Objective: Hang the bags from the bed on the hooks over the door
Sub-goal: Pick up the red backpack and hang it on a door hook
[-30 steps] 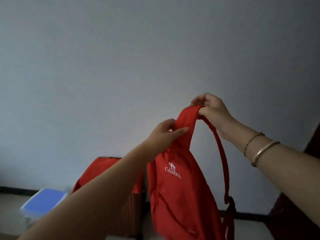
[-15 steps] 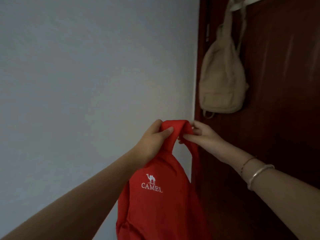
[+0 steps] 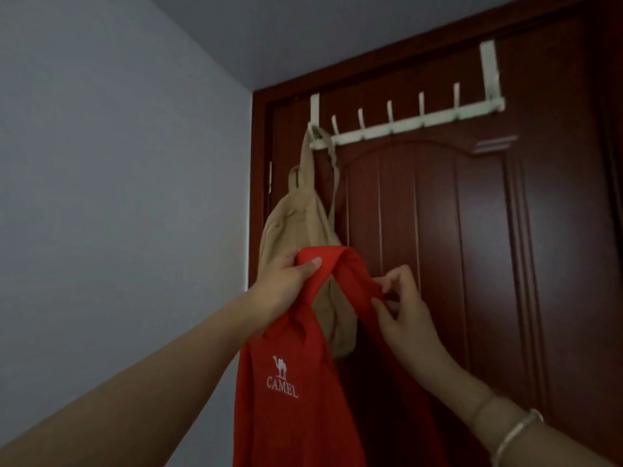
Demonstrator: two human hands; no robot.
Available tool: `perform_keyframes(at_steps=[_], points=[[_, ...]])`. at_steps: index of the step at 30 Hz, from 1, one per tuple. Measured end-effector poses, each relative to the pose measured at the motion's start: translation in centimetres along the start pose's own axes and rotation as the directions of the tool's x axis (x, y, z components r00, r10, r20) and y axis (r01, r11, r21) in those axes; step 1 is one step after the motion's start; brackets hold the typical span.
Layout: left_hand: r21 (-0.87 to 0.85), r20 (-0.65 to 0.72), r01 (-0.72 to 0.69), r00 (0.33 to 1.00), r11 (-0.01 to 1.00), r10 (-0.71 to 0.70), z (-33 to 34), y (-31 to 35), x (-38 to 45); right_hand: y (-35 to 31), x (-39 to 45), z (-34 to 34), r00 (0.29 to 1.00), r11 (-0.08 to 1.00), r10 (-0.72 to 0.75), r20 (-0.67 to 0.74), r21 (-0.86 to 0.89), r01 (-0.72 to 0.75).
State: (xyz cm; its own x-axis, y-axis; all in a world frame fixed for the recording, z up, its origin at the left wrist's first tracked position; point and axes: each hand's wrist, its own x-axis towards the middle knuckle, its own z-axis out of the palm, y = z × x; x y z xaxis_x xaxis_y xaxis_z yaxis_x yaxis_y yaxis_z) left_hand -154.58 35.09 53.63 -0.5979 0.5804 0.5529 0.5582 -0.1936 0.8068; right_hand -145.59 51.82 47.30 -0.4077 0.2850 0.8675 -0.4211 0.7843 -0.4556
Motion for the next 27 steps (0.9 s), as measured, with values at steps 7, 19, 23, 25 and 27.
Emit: perform_keyframes(at_steps=[7, 19, 23, 25, 27], points=[[0.156, -0.052, -0.193, 0.978, 0.969, 0.203, 0.4, 2.4, 17.8, 4.7, 16.2, -1.3, 0.954, 0.875, -0.293, -0.056, -0.419, 0.244], [0.228, -0.145, -0.602, 0.756, 0.765, 0.639, 1.4, 4.4, 38.2, 7.6, 34.5, -2.4, 0.959, 0.679, -0.276, -0.059, -0.719, 0.151], [0.411, -0.092, -0.606, 0.715, 0.681, 0.693, -0.1, 6.1, 43.5, 6.2, 41.6, -2.7, 0.892, 0.561, -0.433, -0.128, -0.813, 0.156], [0.409, -0.068, -0.596, 0.735, 0.691, 0.674, -0.4, 7.3, 45.5, 5.3, 44.4, -2.0, 0.865, 0.500, -0.484, -0.131, -0.853, 0.151], [0.377, -0.075, -0.617, 0.723, 0.691, 0.687, -0.5, 8.4, 47.3, 4.9, 46.9, -1.4, 0.860, 0.454, -0.497, -0.118, -0.880, 0.142]])
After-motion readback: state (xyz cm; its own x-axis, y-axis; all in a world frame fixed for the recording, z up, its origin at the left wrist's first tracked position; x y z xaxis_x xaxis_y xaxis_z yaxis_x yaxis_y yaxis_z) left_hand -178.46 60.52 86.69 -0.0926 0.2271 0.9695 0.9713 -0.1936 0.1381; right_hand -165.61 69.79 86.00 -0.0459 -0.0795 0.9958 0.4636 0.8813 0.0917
